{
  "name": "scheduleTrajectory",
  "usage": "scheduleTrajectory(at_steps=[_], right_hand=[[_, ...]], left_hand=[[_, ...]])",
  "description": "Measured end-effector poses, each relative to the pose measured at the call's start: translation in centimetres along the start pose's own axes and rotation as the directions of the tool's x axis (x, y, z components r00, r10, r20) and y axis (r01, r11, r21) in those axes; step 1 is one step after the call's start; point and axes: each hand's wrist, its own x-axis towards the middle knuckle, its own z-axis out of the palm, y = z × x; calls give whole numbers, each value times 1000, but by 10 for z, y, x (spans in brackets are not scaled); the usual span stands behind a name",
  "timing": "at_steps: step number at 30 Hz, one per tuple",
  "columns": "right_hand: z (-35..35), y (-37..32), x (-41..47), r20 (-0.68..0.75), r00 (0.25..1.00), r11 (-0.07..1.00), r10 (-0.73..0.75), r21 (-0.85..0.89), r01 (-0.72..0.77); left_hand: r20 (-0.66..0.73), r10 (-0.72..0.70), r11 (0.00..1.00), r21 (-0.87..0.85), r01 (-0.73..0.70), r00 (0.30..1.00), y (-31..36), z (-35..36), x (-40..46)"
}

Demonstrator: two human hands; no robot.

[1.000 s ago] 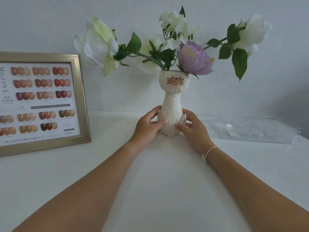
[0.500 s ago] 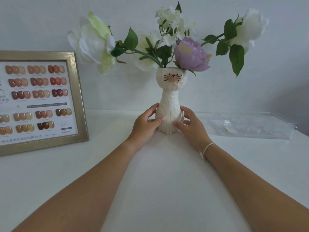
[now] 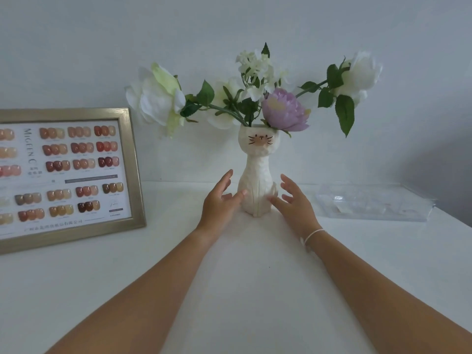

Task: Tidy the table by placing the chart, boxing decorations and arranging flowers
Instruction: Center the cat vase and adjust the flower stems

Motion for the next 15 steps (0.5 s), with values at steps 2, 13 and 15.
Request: scheduleTrajectory(at_steps=[2,13,15], right_hand=[[-11,-4,-2,-34,999,1000,-6,-20,5],[-93,-80,18,-372,928,977,-34,185,110],[-106,-95,27,-400,916,967,-23,223,121]], left_hand=[[-46,18,999,-32,-19,999,8,-6,-4],[-552,57,909,-315,-272,832,78,-55,-19],[-582,76,900,-309,-307,810,91,-61,-20]])
